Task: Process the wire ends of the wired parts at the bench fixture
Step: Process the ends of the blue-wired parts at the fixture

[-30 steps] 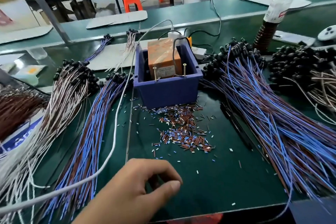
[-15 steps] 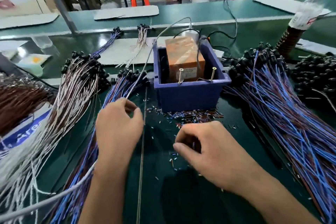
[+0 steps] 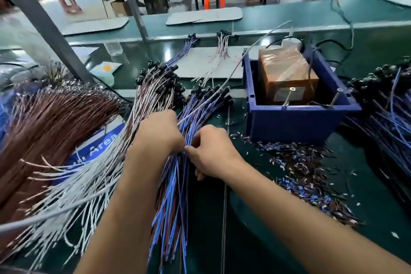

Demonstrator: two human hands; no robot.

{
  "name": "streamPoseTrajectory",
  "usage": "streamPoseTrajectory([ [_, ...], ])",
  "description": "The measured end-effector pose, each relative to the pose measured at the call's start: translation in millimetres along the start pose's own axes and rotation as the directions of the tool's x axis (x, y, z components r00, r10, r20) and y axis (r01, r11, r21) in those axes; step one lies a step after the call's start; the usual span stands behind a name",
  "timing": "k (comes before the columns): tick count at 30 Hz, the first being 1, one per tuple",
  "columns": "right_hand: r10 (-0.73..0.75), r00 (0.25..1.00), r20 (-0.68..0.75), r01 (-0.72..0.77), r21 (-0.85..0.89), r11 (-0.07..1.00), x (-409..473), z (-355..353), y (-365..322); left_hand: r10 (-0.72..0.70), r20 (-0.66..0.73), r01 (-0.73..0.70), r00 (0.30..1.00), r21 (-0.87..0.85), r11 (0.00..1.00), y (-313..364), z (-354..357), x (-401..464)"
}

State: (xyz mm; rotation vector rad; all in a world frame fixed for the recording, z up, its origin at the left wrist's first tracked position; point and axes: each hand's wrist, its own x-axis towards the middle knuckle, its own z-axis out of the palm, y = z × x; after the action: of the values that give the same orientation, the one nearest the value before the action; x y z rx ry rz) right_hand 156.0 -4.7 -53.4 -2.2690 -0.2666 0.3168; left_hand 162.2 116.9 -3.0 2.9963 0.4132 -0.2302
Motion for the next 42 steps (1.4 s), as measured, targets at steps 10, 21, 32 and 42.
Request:
streamPoseTrajectory([
  [10, 0.072, 0.992, -0.107, -0.074, -0.023, 0.997, 8.7, 6.1, 0.3, -0.099, -0.221, 0.07, 0.97, -0.137, 0.988, -14.5, -21.2, 25.4],
  [21, -0.159, 0.96, -0.228, 0.087, -0.295, 0.951, 15.2, 19.4, -31.3, 0.023, -0.568, -0.212, 0.822, -0.268, 0.94, -11.8, -26.9, 39.3],
  [32, 0.237, 0.969, -0.067, -0.119, 0.715, 0.689, 5.2, -6.0, -36.0, 0.092, -0.237, -0.105, 0.967, -0.046, 0.993, -11.1, -16.1, 42.2],
  [42, 0.033, 0.999, -0.04, 0.004, 0.683, 0.731, -38.1, -77.6, -48.6, 0.538, -0.587, -0.743, 0.605, -0.174, 0.646, 11.4, -15.1, 23.9],
])
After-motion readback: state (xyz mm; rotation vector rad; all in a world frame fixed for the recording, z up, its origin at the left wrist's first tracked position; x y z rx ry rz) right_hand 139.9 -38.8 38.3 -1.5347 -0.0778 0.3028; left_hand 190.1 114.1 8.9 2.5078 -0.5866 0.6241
